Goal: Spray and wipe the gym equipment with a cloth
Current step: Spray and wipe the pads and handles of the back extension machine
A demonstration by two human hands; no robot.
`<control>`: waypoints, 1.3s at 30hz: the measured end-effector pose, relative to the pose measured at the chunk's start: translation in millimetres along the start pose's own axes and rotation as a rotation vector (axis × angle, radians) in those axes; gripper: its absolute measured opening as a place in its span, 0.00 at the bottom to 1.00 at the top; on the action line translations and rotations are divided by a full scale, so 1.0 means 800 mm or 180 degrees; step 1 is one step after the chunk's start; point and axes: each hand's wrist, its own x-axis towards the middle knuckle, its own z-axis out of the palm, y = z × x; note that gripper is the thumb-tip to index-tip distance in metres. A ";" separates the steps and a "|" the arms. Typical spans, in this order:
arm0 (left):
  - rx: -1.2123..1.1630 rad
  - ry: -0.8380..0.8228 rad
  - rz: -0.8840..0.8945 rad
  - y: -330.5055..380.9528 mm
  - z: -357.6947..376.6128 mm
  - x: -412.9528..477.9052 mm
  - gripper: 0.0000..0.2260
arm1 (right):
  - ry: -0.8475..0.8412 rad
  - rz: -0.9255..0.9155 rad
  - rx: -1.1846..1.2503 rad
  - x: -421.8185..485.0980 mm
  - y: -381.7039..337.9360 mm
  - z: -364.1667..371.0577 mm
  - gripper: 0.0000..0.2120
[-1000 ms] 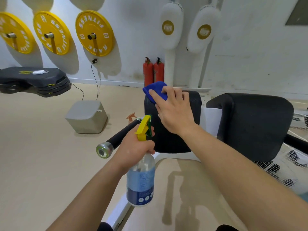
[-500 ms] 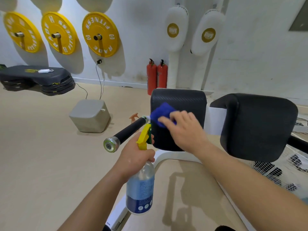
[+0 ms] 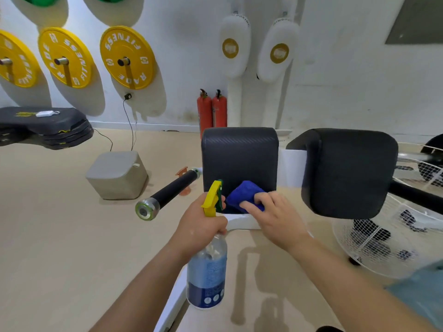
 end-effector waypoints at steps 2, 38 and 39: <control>0.0015 -0.0057 0.0079 0.012 0.012 0.003 0.17 | 0.0208 0.0326 0.0043 0.029 0.017 -0.013 0.28; 0.0744 0.0531 0.0144 0.040 0.177 0.008 0.08 | 0.1707 0.2624 0.2382 0.010 0.115 -0.114 0.22; 0.0811 0.0478 0.0122 0.032 0.177 0.005 0.09 | 0.1709 0.2626 0.2412 0.016 0.118 -0.116 0.23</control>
